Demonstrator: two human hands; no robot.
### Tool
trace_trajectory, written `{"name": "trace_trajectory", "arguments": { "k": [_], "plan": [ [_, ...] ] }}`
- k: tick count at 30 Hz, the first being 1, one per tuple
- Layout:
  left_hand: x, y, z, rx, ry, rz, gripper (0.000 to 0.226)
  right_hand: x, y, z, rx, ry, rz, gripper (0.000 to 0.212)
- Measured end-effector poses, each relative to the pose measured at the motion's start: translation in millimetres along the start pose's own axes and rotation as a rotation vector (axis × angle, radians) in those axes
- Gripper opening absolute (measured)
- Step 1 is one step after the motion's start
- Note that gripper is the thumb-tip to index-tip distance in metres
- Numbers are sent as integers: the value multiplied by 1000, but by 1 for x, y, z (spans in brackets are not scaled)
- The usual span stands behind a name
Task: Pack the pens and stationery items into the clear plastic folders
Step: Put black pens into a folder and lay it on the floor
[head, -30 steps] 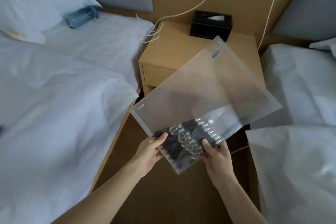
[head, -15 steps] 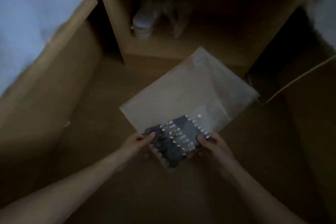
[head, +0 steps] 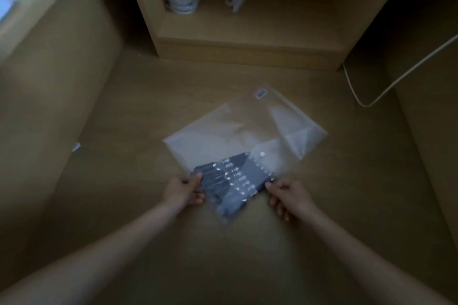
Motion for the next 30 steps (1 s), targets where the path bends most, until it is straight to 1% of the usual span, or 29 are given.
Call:
{"name": "trace_trajectory", "arguments": {
  "k": [1, 2, 4, 5, 6, 7, 8, 9, 10, 11, 12, 13, 14, 15, 17, 20, 23, 25, 26, 28, 30],
  "plan": [
    [3, -1, -1, 18, -22, 21, 32, -1, -3, -4, 18, 58, -25, 30],
    [6, 1, -4, 49, -106, 60, 35, -3, -6, -10, 59, 147, -73, 27],
    [16, 6, -14, 186, -469, 214, 42, -15, -10, -23, 187, 368, -207, 16],
    [23, 9, -18, 287, -656, 319, 41, -25, -11, -28, 250, 461, -298, 9],
    [29, 11, -19, 349, -772, 431, 34, -36, -14, -29, 296, 545, -410, 9],
    [36, 14, -15, 351, -828, 563, 25, -48, -17, -28, 310, 630, -518, 18],
    [43, 17, -8, 307, -881, 710, 18, -60, -22, -24, 284, 717, -609, 29],
    [46, 18, 2, 228, -982, 841, 17, -69, -29, -19, 220, 807, -678, 40],
    [46, 16, 14, 141, -1098, 942, 27, -76, -36, -13, 132, 907, -713, 47],
    [45, 11, 23, 60, -1200, 1003, 42, -79, -43, -7, 35, 991, -712, 51],
    [46, 9, 31, 10, -1304, 1021, 56, -81, -51, -2, -45, 1050, -703, 51],
    [48, 6, 38, -25, -1389, 993, 67, -83, -57, 1, -98, 1091, -705, 45],
    [50, 3, 44, -51, -1435, 949, 70, -85, -60, 3, -125, 1113, -715, 36],
    [52, -3, 50, -72, -1443, 903, 63, -89, -62, 4, -135, 1128, -723, 28],
    [57, -9, 62, -108, -1426, 825, 51, -94, -64, 3, -137, 1168, -730, 20],
    [55, -19, 73, -119, -1493, 763, 50, -99, -70, 1, -168, 1231, -725, 18],
    [49, -25, 75, -93, -1511, 734, 50, -97, -71, -4, -201, 1158, -768, 15],
    [48, -26, 75, -84, -1501, 723, 49, -91, -67, -10, -141, 1114, -838, 17],
    [48, -26, 75, -80, -1504, 717, 49, -87, -65, -13, -82, 1081, -888, 17],
    [49, -25, 76, -70, -1504, 713, 49, -82, -55, -16, 28, 994, -994, 14],
    [50, -25, 77, -61, -1499, 701, 49, -79, -46, -18, 98, 921, -1089, 10]
  ]
}}
Point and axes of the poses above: each hand's wrist, its own y-axis away from the middle knuckle, its own z-axis out of the palm, x = y × z, the point moved 5 cm from there along -y, towards the middle knuckle, and after that the axes turned 8 degrees about -z, right-handed, at the moved point
